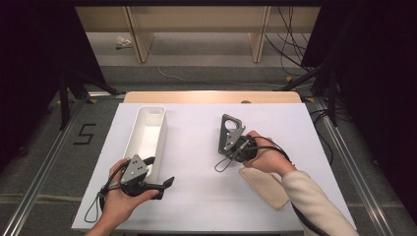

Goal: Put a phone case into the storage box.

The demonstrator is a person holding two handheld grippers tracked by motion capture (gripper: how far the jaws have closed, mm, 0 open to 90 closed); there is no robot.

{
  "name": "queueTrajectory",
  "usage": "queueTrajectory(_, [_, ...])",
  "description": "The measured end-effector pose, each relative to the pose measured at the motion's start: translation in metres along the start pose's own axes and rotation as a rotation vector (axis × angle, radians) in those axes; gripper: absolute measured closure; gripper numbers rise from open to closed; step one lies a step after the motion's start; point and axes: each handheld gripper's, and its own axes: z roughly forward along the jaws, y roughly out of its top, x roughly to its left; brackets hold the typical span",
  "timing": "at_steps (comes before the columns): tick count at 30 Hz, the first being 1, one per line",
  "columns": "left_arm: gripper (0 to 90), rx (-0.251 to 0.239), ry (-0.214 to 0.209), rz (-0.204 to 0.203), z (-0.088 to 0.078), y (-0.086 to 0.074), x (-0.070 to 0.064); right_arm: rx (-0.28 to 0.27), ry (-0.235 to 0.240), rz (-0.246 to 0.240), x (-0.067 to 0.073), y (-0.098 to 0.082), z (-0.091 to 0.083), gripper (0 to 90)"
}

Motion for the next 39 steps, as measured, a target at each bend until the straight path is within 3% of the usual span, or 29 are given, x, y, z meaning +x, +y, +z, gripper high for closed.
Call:
queueTrajectory(10, [8.1,0.000,0.004,-0.004,0.000,0.000,0.001,-0.118,0.020,0.051,0.005,-0.006,-0.008,89.1])
queueTrajectory(12, [8.4,-0.003,0.004,-0.009,0.001,0.000,0.001,-0.161,0.030,0.063,0.007,-0.008,-0.012,89.1])
queueTrajectory(19, [10.6,0.002,0.000,-0.024,0.005,0.007,0.002,-0.202,0.030,0.050,0.015,-0.011,-0.018,89.1])
queueTrajectory(23, [11.3,0.025,-0.013,-0.030,0.011,0.016,0.006,-0.212,0.051,0.029,0.027,-0.010,-0.020,89.1])
queueTrajectory(29, [11.8,0.042,-0.013,-0.017,0.026,0.036,0.014,-0.222,0.065,-0.002,0.039,-0.006,-0.021,89.1])
queueTrajectory(39, [14.5,0.100,-0.041,-0.016,0.064,0.087,0.018,-0.236,0.075,-0.029,0.057,-0.006,-0.027,89.1])
